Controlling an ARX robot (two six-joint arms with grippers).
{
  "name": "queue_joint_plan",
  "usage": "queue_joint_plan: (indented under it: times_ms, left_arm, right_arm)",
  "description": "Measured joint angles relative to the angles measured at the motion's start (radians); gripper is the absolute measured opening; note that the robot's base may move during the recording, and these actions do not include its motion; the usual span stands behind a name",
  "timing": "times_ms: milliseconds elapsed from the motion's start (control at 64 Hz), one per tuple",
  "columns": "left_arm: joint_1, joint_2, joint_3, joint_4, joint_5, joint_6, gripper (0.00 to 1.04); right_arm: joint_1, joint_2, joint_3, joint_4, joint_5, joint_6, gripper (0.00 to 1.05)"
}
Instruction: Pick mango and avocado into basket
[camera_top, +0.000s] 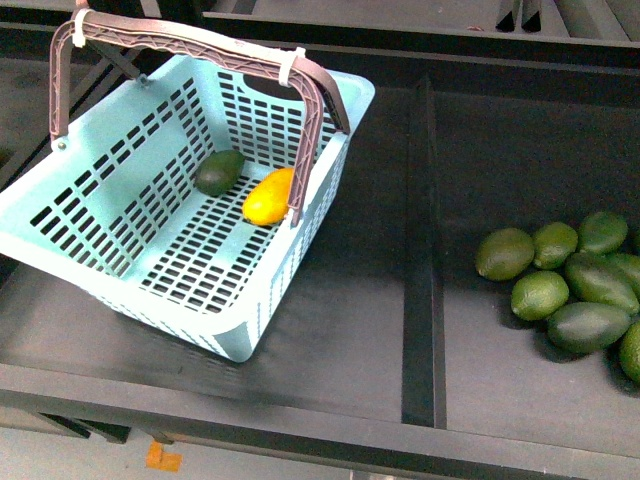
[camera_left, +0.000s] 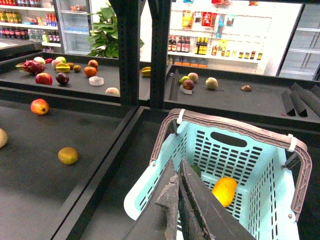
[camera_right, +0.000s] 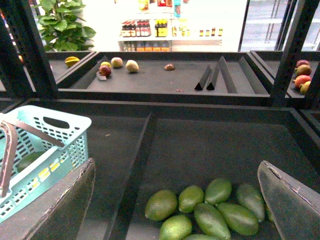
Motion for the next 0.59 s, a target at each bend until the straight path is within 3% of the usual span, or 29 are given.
queue_joint_plan:
  times_ms: [453, 593]
  left_arm:
    - [0.0, -0.001, 0.0, -0.002, 0.0, -0.001, 0.02]
    - [0.0, -0.001, 0.0, -0.002, 0.0, 0.0, 0.31]
  right_arm:
    - [0.0, 0.0, 0.0, 0.0, 0.0, 0.0, 0.96]
    - [0.0, 0.0, 0.0, 0.0, 0.0, 0.0, 0.96]
